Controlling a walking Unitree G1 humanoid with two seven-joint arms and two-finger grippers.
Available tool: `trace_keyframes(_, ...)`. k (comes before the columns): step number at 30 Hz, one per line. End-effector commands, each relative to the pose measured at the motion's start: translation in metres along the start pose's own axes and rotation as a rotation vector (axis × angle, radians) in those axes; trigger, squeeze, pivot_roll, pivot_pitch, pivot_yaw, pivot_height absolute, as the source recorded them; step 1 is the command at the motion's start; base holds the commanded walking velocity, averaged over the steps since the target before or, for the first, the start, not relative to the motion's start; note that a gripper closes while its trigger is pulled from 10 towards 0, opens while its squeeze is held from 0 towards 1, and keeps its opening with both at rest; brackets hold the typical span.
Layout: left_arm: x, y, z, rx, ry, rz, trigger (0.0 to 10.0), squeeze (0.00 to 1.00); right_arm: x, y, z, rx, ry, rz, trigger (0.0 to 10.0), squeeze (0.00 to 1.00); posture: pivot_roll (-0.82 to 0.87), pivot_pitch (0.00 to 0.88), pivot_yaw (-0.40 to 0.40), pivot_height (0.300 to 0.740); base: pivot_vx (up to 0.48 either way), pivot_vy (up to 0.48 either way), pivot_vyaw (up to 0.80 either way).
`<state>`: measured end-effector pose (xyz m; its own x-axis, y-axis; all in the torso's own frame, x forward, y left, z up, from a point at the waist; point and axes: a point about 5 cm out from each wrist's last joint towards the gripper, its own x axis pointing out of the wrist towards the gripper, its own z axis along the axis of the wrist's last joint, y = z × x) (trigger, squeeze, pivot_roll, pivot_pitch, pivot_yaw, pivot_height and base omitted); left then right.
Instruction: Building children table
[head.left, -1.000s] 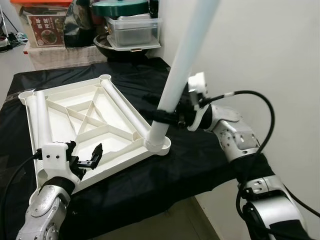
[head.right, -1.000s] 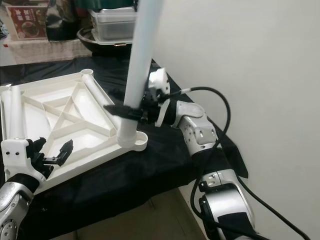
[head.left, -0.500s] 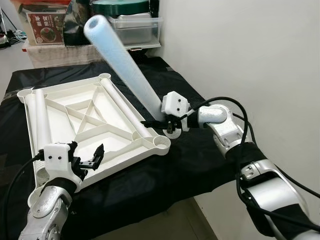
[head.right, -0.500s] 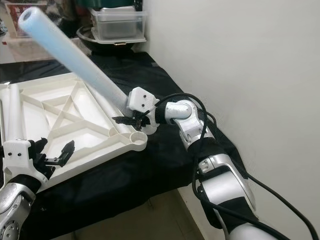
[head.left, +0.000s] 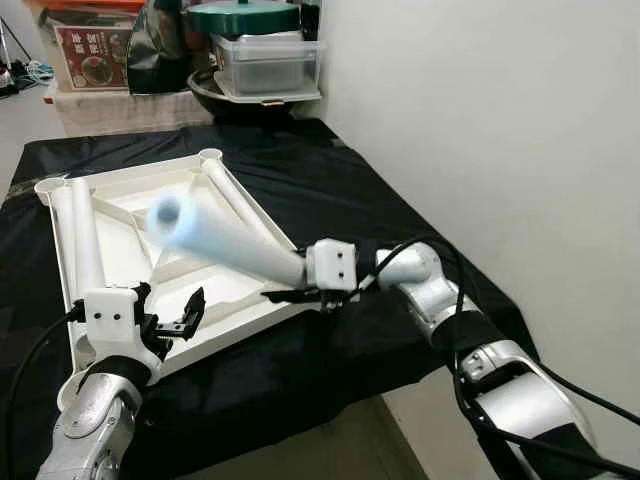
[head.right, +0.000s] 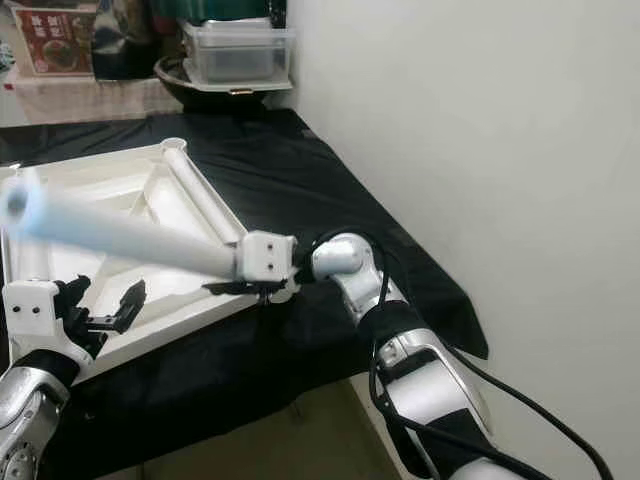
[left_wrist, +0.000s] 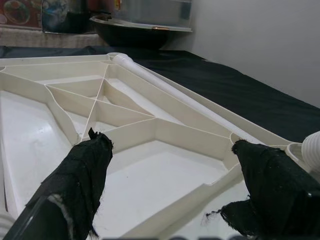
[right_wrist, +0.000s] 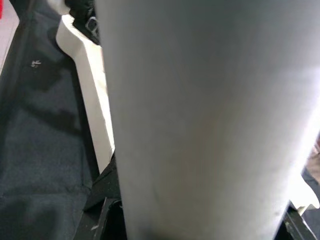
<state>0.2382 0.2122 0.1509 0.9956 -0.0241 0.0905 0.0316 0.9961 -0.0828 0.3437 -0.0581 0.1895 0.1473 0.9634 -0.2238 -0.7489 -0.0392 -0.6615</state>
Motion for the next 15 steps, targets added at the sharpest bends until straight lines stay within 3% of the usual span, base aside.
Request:
trace_keyframes(1,-0.001,-0.002,-0.004,-0.01,0.009,0.005,10.0,0.0,-0.005,0.01,-0.015,0.023,0.076,0.016,10.0,0.0,0.12,0.0,-0.106,0.74,0.0,0.0,0.0)
trace_keyframes(5,-0.001,-0.002,-0.005,-0.01,0.008,0.005,10.0,0.0,-0.008,0.002,-0.014,0.003,0.081,-0.026,10.0,0.0,0.12,0.0,-0.106,0.74,0.0,0.0,0.0)
trace_keyframes(9,0.0,-0.003,-0.005,-0.011,0.006,0.006,10.0,0.0,-0.012,-0.02,-0.007,-0.026,0.079,-0.15,10.0,0.0,0.11,0.0,-0.107,0.74,0.0,0.0,0.0)
trace_keyframes(15,0.001,-0.004,-0.006,-0.014,0.005,0.003,10.0,0.0,-0.009,-0.017,-0.012,0.011,0.081,-0.197,10.0,0.0,0.12,0.0,-0.11,0.74,0.0,0.0,0.0)
